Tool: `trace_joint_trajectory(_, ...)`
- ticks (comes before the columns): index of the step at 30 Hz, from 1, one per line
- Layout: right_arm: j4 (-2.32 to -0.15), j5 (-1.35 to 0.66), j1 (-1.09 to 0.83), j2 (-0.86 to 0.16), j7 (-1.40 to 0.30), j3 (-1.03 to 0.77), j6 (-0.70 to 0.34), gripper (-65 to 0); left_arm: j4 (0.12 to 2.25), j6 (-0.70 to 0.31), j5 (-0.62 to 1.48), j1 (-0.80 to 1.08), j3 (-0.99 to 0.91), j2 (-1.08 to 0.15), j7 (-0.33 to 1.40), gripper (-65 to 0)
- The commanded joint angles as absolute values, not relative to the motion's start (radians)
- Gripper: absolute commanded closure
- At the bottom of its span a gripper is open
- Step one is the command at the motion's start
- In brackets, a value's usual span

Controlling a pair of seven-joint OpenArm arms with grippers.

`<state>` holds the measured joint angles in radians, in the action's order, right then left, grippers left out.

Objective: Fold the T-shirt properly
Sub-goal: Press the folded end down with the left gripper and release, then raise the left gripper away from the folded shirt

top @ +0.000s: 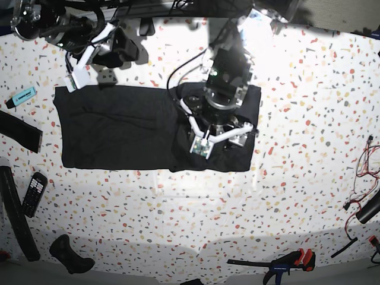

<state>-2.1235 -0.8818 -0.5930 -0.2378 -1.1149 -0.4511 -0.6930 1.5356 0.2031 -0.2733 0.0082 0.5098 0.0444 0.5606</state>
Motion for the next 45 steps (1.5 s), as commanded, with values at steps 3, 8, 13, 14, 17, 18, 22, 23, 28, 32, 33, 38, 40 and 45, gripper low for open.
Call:
trace_joint_trajectory(3,-2.141,-0.902,-0.593,-0.246,-1.097,-0.457,-0.698,-28.0,1.523,0.21,-0.288,-0.003,0.512,0.057,0.536,-43.2)
trace_joint_trajectory(8,-2.141,-0.902,-0.593,-0.246,-1.097,-0.457,-0.698,-28.0,1.49,0.211,-0.286,-0.002,0.513,0.066,0.529,-43.2)
trace_joint_trajectory(13,-2.141,-0.902,-0.593,-0.246,-1.096,-0.457,-0.698,-28.0,1.489,0.211,-0.279,-0.002,0.554,0.086,0.531,-43.2)
trace_joint_trajectory(14,-2.141,-0.902,-0.593,-0.247,-1.096,-0.457,-0.698,-28.0,1.489,0.211,-0.279,-0.002,0.577,0.086,0.531,-43.2)
trace_joint_trajectory(17,-2.141,-0.902,-0.593,-0.246,-1.096,-0.457,-0.698,-28.0,1.489,0.21,-0.279,-0.002,0.654,0.085,0.53,-43.2)
trace_joint_trajectory(18,-2.141,-0.902,-0.593,-0.246,-1.096,-0.457,-0.698,-28.0,1.489,0.21,-0.279,-0.002,0.68,0.086,0.53,-43.2)
trace_joint_trajectory(22,-2.141,-0.902,-0.593,-0.246,-1.096,-0.457,-0.698,-28.0,1.488,0.211,-0.28,-0.003,0.771,0.086,0.527,-43.2)
trace_joint_trajectory(23,-2.141,-0.902,-0.593,-0.246,-1.096,-0.457,-0.698,-28.0,1.486,0.21,-0.28,-0.003,0.786,0.086,0.522,-43.2)
trace_joint_trajectory(28,-2.141,-0.9,-0.591,-0.247,-1.053,-0.457,-0.698,-28.0,1.485,0.211,-0.329,-0.003,0.799,0.086,0.522,-43.2)
trace_joint_trajectory(32,-2.141,-0.781,-0.534,-0.247,-0.982,-0.458,-0.698,-28.0,1.485,0.211,-0.377,-0.003,0.799,0.085,0.523,-43.2)
trace_joint_trajectory(33,-2.141,-0.747,-0.511,-0.247,-0.978,-0.458,-0.698,-28.1,1.485,0.211,-0.377,-0.003,0.799,0.086,0.523,-43.2)
trace_joint_trajectory(38,-2.141,-0.713,-0.408,-0.246,-0.989,-0.458,-0.698,-30.4,1.485,0.21,-0.378,-0.021,0.799,0.085,0.523,-43.2)
trace_joint_trajectory(40,-2.141,-0.721,-0.382,-0.246,-0.996,-0.458,-0.698,-30.3,1.485,0.21,-0.378,-0.053,0.799,0.084,0.529,-43.2)
trace_joint_trajectory(45,-2.141,-0.708,-0.366,-0.247,-0.995,-0.458,-0.698,-30.3,1.485,0.213,-0.377,-0.186,0.752,0.07,0.617,-43.2)
